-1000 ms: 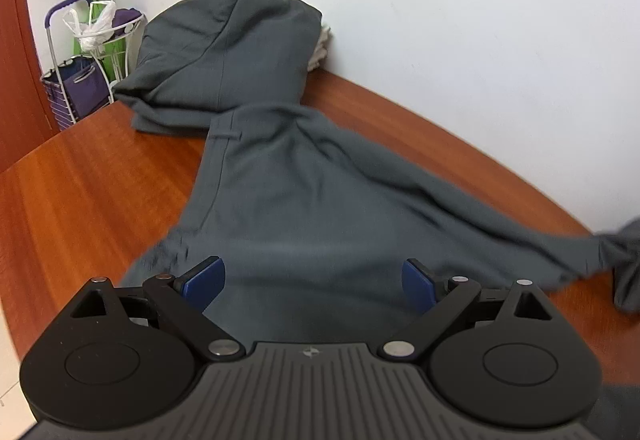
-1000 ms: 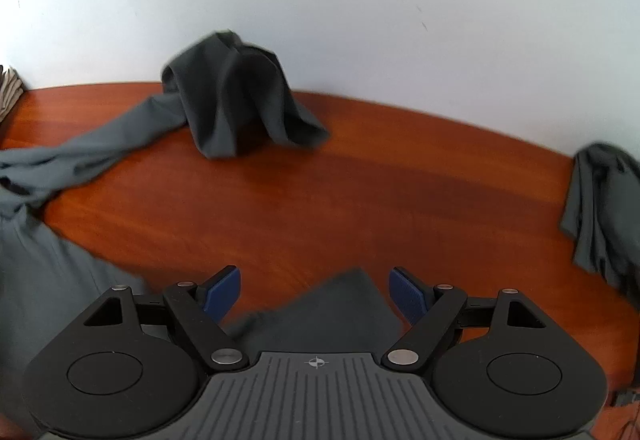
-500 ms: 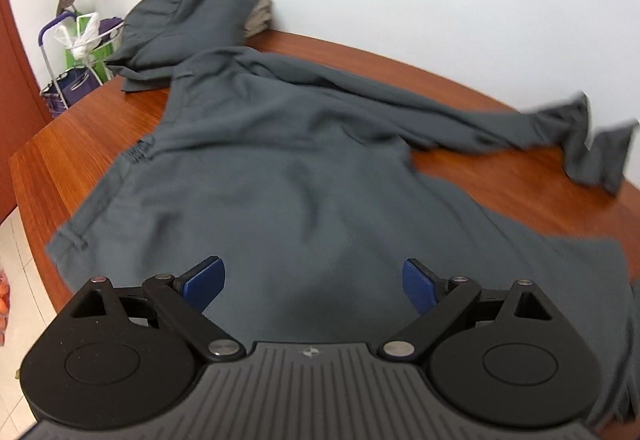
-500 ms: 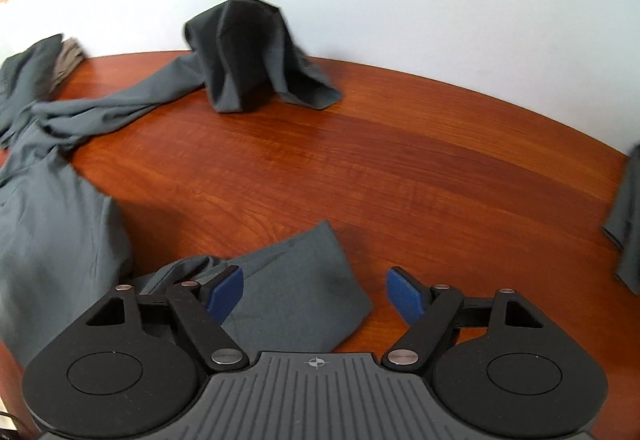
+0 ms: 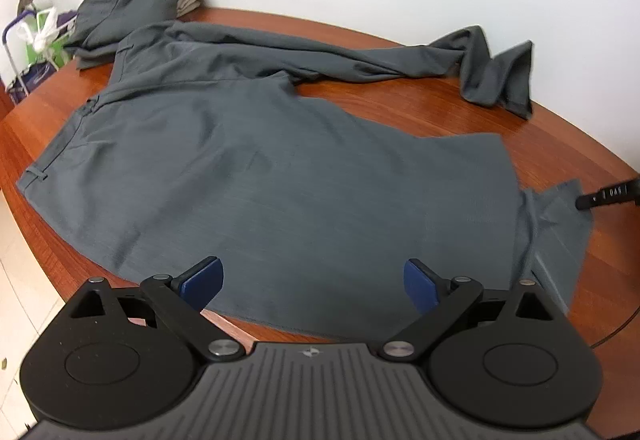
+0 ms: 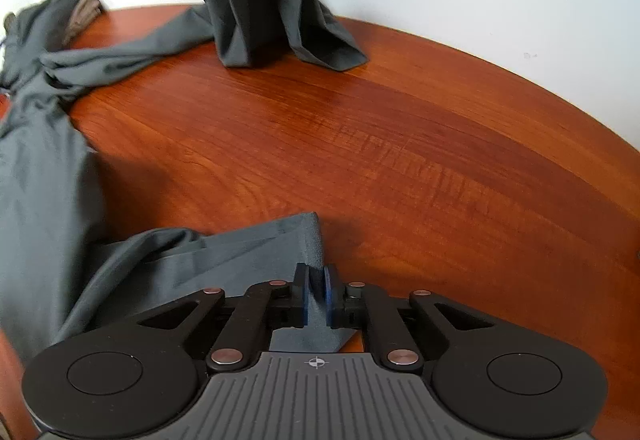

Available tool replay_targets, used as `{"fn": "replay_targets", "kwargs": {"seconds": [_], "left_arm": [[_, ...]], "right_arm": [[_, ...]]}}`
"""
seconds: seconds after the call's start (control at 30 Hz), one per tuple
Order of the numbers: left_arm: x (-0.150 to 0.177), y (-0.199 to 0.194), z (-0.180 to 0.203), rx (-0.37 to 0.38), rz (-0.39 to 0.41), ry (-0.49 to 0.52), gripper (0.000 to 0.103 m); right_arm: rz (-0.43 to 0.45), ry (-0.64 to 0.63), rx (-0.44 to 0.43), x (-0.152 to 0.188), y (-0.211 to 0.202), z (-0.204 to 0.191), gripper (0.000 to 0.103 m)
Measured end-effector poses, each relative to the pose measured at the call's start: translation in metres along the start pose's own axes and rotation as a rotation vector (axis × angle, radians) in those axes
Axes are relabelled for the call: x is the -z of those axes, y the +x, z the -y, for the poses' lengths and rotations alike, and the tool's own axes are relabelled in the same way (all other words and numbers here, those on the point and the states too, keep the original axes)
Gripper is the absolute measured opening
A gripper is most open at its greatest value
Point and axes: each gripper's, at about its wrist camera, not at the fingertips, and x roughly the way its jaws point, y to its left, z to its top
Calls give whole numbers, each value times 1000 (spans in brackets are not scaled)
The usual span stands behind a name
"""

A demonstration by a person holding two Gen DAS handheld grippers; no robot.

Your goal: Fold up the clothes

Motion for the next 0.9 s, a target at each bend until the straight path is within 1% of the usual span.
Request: {"fn": "replay_targets", "kwargs": {"seconds": [0.13,0.33,0.4,0.53,0.67,0.77,0.87,0.9], "left_arm": [[9,-6,10,42,7,36,98],[19,-16,24,114,18,90,98],[22,-20,32,126,17,98,98],[30,-32,53,128,33,107,98],[46,-49,82,108,65,101,98],[63,-60,106,76,66,71,98],[84,-70,131,34,58,16,98],[91,-74,139,22,55,-2,98]], "right_arm": [[31,40,-41,21,-38,4,7],[91,59,-100,72,-114,-2,6],[90,57,-113,87,-135,-2,6],[91,37,-147,112,-169,2,6],[75,4,-212,134,-189,17,6],[55,-61,-262,150,-198,32,6],[32,-116,-314,161,-201,48,6],[29,-151,-327,167,-202,53,6]]}}
